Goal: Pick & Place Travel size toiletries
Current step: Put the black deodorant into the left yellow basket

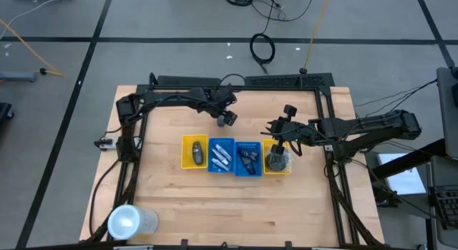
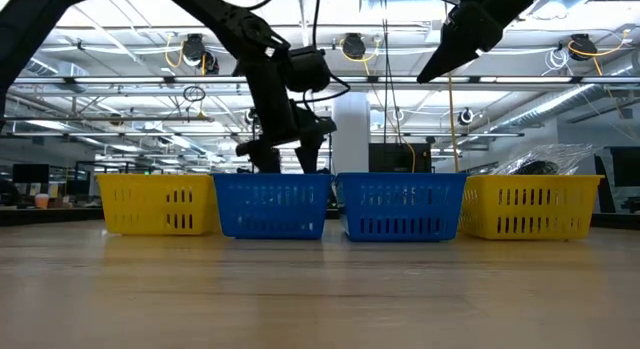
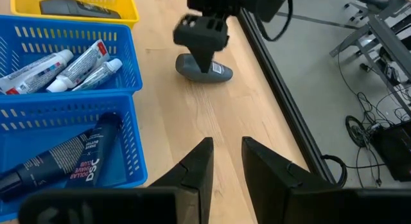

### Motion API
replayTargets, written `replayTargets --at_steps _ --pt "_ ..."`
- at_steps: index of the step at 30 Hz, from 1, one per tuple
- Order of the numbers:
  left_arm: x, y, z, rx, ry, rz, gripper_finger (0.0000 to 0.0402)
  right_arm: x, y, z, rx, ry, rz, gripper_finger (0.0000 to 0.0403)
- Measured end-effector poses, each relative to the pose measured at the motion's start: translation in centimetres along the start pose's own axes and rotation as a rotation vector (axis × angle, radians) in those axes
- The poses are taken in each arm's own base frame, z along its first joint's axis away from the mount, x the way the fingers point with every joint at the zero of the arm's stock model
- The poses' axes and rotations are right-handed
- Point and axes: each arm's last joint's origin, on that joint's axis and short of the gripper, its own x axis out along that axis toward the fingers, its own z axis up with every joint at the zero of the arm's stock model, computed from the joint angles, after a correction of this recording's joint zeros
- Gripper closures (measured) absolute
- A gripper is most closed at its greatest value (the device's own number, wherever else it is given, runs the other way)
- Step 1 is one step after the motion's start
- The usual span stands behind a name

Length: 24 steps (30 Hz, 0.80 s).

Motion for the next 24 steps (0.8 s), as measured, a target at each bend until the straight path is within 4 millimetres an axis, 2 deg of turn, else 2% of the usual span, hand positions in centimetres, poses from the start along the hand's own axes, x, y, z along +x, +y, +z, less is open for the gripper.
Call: replayTargets --at_steps 15,24 --pt "5.3 1.0 -0.8 -0.012 0.117 0.037 0.0091 0.4 0.3 -0.6 0.005 0.005 0.001 0.033" --pt "5.7 1.1 -0.8 -0.041 0.12 0.034 0.0092 0.4 0.3 -0.4 0.007 -0.013 0.001 0.033"
